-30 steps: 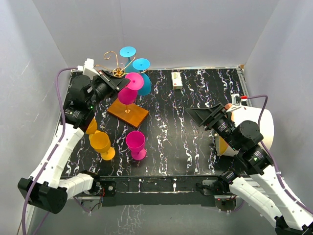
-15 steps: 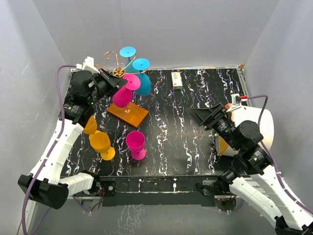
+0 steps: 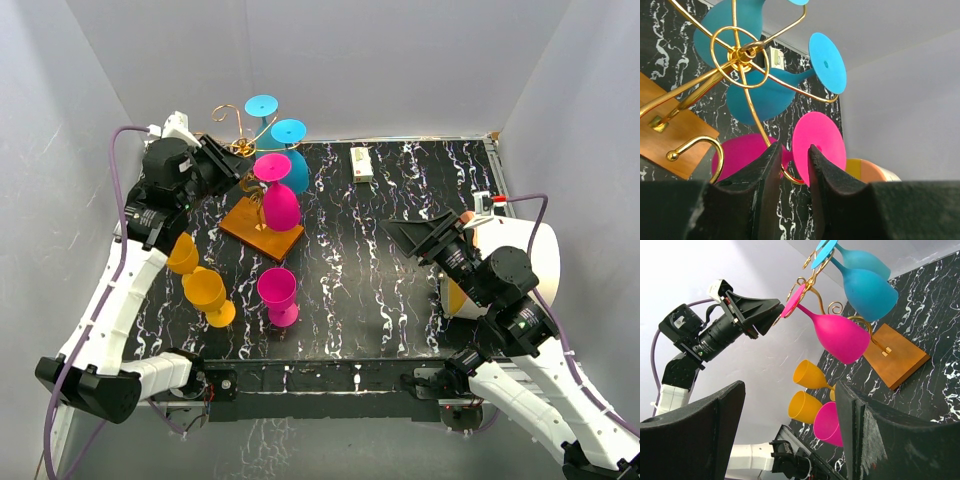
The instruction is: Place the wine glass upside down on the wine glass rack
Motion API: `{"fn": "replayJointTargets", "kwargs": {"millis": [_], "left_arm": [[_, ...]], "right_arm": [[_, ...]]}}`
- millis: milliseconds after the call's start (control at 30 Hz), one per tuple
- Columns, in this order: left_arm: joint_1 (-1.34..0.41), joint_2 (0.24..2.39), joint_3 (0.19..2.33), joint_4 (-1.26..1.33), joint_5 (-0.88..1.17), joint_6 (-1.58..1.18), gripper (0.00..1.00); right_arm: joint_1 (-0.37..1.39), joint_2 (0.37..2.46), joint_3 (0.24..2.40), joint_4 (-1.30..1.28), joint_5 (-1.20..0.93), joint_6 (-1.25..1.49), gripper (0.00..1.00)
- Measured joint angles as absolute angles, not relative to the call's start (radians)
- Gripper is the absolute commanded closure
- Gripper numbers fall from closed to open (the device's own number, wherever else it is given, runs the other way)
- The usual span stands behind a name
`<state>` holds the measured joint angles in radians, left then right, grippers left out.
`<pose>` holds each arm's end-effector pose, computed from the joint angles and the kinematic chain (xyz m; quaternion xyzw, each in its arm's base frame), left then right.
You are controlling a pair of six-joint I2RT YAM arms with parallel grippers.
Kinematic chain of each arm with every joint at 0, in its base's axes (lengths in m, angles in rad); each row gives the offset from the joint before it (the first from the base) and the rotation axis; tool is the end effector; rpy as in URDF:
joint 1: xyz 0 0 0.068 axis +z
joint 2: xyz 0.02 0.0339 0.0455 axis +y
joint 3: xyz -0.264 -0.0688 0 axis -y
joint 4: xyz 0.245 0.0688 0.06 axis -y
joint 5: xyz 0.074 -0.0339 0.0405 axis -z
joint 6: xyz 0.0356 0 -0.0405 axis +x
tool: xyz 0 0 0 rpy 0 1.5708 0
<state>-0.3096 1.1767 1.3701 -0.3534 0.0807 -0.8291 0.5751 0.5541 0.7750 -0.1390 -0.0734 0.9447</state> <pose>0.2426 -0.0806 0.4458 -0.1701 0.7419 -0.3751 0.5291 0.1081 0.0732 0.3736 0.0979 0.6705 0.5243 0.5157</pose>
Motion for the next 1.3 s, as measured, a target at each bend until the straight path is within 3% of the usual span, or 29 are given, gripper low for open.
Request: {"fn": "replayJointTargets", "kwargs": {"millis": [367, 700, 1033, 1300], "left_arm": [[-0.310, 1.177, 1.485, -0.468, 0.024, -0.700, 0.51], [-0.310, 1.069, 1.503, -0.471, 0.018, -0.490, 0.33], [-0.310, 0.887, 1.456, -0.540, -0.073, -0.402, 0.23], [-0.310, 0.870, 1.456, -0.585, -0.116, -0.381, 0.22]], "right_arm": [[0.575, 0.593, 0.775, -0.136, -0.081, 0.938, 0.33], [0.603, 0.879, 0.916, -0.228, -0.151, 0.822, 0.37], [1.052, 1.192, 1.156, -0.408, 0.185, 0.707, 0.40], [1.230, 1.464, 1.291, -0.588, 0.392, 0.672, 0.44]]}}
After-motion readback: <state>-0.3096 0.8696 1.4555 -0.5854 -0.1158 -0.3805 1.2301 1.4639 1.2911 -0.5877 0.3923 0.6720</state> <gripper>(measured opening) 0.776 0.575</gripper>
